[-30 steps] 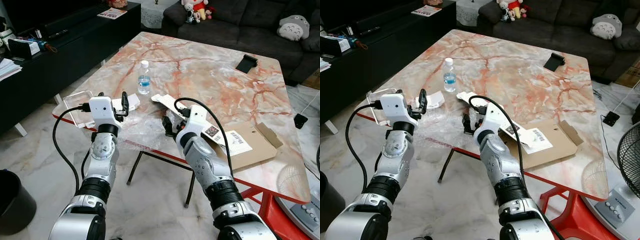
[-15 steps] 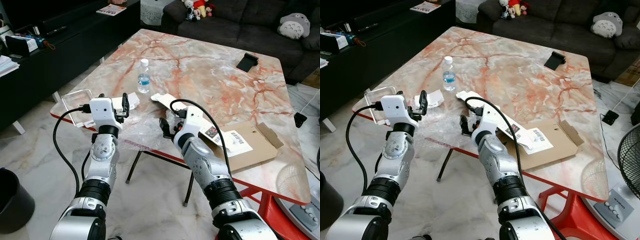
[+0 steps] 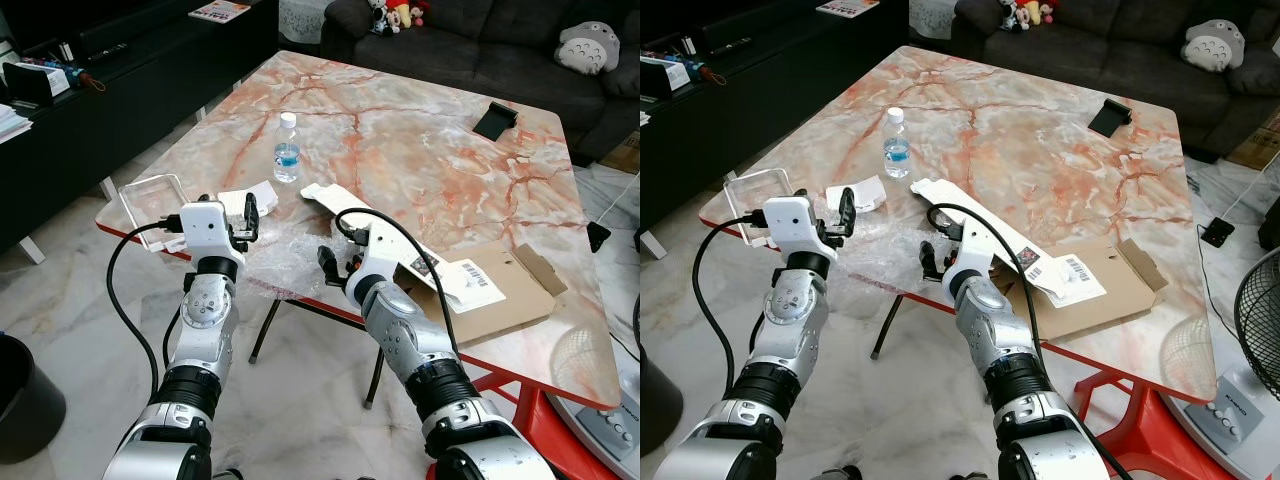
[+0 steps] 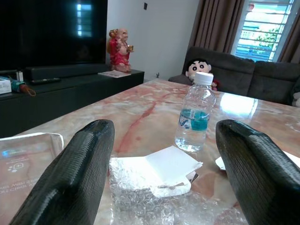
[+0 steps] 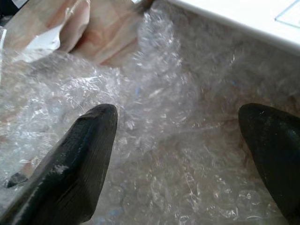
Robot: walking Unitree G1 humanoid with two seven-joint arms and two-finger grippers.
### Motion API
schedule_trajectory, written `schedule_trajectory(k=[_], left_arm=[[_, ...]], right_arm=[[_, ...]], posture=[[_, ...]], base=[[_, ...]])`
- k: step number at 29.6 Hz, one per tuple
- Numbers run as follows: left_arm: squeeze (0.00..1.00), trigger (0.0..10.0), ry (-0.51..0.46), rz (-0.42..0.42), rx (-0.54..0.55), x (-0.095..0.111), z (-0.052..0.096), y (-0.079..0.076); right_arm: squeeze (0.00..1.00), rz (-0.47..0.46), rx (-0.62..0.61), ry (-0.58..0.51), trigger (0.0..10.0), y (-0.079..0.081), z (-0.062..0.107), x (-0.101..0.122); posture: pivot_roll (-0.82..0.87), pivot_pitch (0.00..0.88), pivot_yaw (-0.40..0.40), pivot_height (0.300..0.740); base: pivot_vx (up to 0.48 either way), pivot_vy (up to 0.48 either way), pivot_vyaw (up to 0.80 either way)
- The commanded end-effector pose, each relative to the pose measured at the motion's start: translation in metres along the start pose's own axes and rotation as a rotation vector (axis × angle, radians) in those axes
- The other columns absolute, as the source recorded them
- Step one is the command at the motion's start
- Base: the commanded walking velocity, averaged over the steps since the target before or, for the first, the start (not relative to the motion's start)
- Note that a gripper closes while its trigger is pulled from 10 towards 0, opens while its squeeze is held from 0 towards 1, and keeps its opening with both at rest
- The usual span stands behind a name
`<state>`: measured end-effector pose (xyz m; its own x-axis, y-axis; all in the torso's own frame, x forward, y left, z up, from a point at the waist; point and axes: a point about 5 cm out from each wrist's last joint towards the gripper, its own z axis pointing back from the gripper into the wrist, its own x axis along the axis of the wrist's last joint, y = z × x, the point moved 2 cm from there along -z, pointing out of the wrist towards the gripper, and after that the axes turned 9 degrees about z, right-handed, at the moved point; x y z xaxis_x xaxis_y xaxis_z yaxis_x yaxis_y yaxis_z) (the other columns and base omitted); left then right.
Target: Picking trash to rubbish bin
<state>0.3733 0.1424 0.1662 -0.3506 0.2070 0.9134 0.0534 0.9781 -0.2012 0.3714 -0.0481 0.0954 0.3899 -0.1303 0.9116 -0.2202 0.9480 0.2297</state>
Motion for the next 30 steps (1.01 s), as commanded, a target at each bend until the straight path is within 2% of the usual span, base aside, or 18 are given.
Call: schedule_trajectory(k=[1,13,14,15,16,30], left_arm=[[0.00,10.0,0.010,-0.014,-0.024,-0.002,0.002,-0.007],[0.00,10.0,0.009,-0.012,-0.028,-0.001,0.002,-0.009],[0.00,10.0,0.008,-0.012,-0.028,0.000,0.002,-0.009],[0.00,10.0,0.007,-0.012,-0.027,0.000,0.002,-0.009],[0.00,10.0,0.007,-0.013,-0.027,0.000,0.002,-0.009],[0.00,10.0,0.010,-0.011,-0.030,0.000,0.001,-0.010]], right_arm=[[0.00,-0.037,0.107,-0.030,10.0,0.052,-0.005,0.014],[0.00,-0.090,0.106,-0.064,10.0,0.058,-0.008,0.028],[0.00,-0.094,0.106,-0.067,4.6,0.057,-0.008,0.028],[0.00,-0.097,0.106,-0.068,2.9,0.057,-0.008,0.028],[0.00,-0.102,0.108,-0.070,0.0,0.058,-0.008,0.029],[0.00,-0.107,0.128,-0.064,0.0,0.060,-0.009,0.027]], posture=[[-0.07,0.118,-0.129,0.740],[-0.07,0.114,-0.131,0.740],[-0.06,0.115,-0.133,0.740],[-0.06,0.115,-0.134,0.740],[-0.06,0.115,-0.134,0.740],[-0.07,0.109,-0.135,0.740]], base=[[0.000,0.000,0.00],[0.000,0.000,0.00],[0.000,0.000,0.00],[0.000,0.000,0.00],[0.000,0.000,0.00],[0.000,0.000,0.00]])
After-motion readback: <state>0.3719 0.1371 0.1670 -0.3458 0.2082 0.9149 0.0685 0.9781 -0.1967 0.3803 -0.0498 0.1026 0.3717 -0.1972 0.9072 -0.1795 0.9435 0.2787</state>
